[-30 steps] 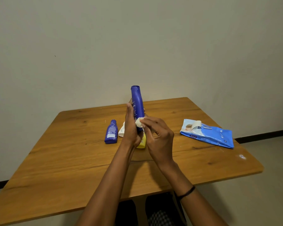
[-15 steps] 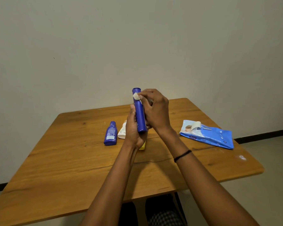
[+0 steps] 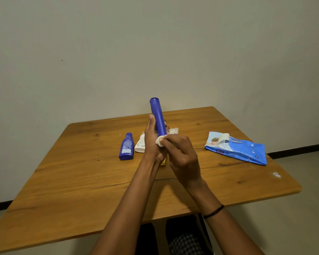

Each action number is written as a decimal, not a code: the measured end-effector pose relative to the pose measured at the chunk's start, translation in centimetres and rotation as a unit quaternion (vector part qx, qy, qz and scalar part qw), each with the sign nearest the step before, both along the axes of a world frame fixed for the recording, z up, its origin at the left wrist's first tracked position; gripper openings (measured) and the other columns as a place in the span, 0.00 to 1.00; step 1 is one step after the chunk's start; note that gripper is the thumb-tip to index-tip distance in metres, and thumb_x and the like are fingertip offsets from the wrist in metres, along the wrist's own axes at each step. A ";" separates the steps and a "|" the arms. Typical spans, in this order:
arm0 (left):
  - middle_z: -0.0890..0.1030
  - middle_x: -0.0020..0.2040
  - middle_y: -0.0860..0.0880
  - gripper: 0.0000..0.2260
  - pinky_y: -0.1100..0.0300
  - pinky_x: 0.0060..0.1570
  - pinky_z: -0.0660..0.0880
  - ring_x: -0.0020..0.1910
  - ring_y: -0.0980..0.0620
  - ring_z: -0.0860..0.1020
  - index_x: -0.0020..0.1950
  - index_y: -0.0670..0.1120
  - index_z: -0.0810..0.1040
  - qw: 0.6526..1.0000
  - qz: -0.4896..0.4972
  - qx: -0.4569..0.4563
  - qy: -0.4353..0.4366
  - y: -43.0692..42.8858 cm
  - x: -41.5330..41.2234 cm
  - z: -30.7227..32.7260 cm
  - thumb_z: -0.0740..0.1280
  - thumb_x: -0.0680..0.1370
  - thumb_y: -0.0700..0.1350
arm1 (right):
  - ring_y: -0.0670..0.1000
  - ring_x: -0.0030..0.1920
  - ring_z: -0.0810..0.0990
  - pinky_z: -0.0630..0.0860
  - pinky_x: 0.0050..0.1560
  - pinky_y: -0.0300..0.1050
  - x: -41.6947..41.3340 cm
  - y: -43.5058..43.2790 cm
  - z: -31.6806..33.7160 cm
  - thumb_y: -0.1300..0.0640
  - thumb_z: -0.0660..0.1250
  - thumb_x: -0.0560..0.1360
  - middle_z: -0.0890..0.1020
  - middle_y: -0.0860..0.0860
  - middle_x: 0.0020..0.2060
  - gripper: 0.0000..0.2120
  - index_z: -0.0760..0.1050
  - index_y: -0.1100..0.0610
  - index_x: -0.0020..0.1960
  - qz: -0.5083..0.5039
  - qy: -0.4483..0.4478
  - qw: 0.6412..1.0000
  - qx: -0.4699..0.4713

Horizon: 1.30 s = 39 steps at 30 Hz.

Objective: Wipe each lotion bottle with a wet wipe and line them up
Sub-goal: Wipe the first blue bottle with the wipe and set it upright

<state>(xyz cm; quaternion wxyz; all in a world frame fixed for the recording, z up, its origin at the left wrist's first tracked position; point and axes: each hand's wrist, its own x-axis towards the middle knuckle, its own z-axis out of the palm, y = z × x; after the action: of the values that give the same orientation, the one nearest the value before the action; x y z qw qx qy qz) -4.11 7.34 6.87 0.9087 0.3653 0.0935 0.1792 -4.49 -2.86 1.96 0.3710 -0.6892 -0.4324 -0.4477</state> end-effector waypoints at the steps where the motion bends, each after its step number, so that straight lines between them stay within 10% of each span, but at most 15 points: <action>1: 0.75 0.38 0.48 0.21 0.60 0.39 0.74 0.34 0.54 0.74 0.64 0.41 0.69 1.000 0.006 0.011 0.001 0.0 0.1 -0.1 0.62 0.82 0.57 | 0.55 0.60 0.76 0.72 0.63 0.41 0.1 -0.1 0.0 0.58 0.66 0.79 0.79 0.59 0.57 0.14 0.77 0.64 0.62 -0.004 -0.006 1.000 -0.003; 8: 0.76 0.44 0.46 0.31 0.60 0.35 0.78 0.34 0.55 0.79 0.74 0.41 0.67 0.999 0.034 0.025 0.003 -0.3 0.2 -0.3 0.67 0.77 0.57 | 0.54 0.59 0.76 0.74 0.62 0.43 0.6 -0.3 0.1 0.64 0.68 0.77 0.80 0.59 0.56 0.12 0.78 0.64 0.60 0.001 0.002 1.000 -0.002; 14: 0.76 0.40 0.47 0.32 0.60 0.35 0.77 0.35 0.54 0.76 0.77 0.40 0.64 1.000 0.008 0.004 -0.013 -0.1 0.4 -0.9 0.65 0.80 0.57 | 0.45 0.57 0.79 0.76 0.57 0.36 -1.2 0.4 0.8 0.67 0.72 0.72 0.83 0.53 0.53 0.14 0.80 0.60 0.58 0.025 0.182 0.972 0.147; 20: 0.80 0.49 0.44 0.25 0.54 0.51 0.77 0.47 0.51 0.79 0.74 0.41 0.69 0.999 -0.022 0.015 -0.030 -0.8 0.0 -1.6 0.62 0.82 0.55 | 0.43 0.49 0.80 0.75 0.51 0.31 1.2 1.3 5.6 0.60 0.73 0.74 0.84 0.50 0.48 0.09 0.82 0.57 0.54 0.031 0.253 0.956 0.145; 26: 0.80 0.41 0.49 0.19 0.62 0.30 0.75 0.35 0.55 0.78 0.62 0.47 0.75 0.991 -0.024 0.125 -0.030 -0.7 0.0 -2.0 0.63 0.79 0.59 | 0.42 0.46 0.76 0.70 0.48 0.24 5.2 2.6 10.7 0.62 0.72 0.74 0.79 0.50 0.48 0.04 0.83 0.58 0.48 0.016 0.263 0.959 0.101; 39: 0.83 0.49 0.49 0.25 0.59 0.37 0.79 0.44 0.54 0.81 0.65 0.50 0.76 0.985 0.020 0.166 -0.031 0.0 0.3 -2.4 0.70 0.73 0.61 | 0.42 0.44 0.77 0.70 0.43 0.26 4.8 2.7 11.2 0.62 0.70 0.75 0.82 0.50 0.47 0.05 0.83 0.57 0.50 -0.037 0.237 0.971 0.017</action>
<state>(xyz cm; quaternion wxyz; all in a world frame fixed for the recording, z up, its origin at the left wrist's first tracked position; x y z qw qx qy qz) -3.84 7.36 4.47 0.8342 0.5034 0.0412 0.2213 0.27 -0.19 13.20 0.4577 -0.7848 -0.2984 -0.2926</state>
